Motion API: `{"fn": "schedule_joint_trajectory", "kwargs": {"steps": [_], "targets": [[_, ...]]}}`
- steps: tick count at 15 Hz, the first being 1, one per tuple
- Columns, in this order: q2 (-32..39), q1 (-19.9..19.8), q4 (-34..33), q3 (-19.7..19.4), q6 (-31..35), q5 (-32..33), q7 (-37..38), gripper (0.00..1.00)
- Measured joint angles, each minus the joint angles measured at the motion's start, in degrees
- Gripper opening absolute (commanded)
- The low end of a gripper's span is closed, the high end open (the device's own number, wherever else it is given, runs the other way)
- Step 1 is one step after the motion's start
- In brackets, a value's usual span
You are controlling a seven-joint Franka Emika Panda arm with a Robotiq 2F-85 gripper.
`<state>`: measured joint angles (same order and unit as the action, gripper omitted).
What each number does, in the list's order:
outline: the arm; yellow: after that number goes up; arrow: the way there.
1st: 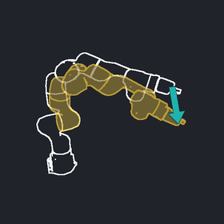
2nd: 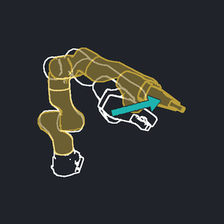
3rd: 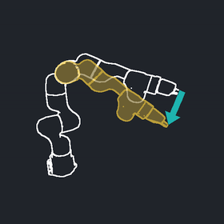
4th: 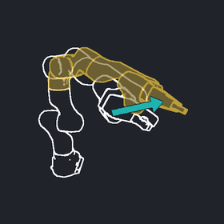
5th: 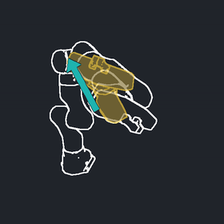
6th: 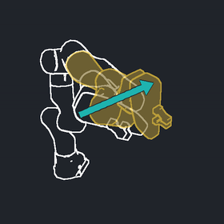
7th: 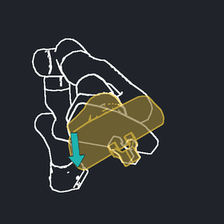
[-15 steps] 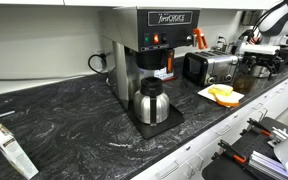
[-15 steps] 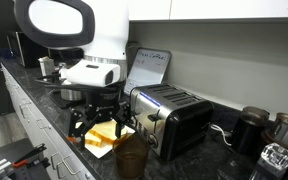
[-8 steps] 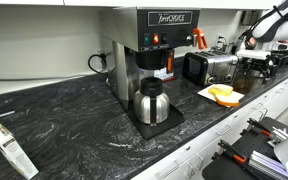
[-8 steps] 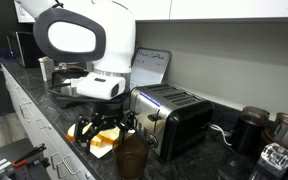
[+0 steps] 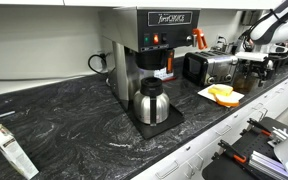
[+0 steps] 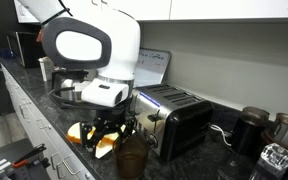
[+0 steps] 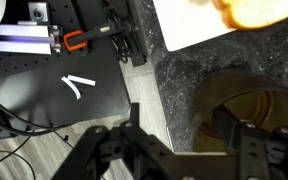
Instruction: Pick up the dark bowl and move it to the left. Switch off the coffee maker.
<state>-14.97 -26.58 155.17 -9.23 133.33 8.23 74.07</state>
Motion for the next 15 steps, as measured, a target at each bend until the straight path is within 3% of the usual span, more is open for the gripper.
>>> {"fn": "schedule_joint_trajectory", "kwargs": {"steps": [6,15], "targets": [[0.37,1.23,0.05,-1.30,0.85,-0.23,-0.05,0.02],[-0.93,1.24,-0.71,-2.18,1.97,-0.05,-0.18,0.01]]}}
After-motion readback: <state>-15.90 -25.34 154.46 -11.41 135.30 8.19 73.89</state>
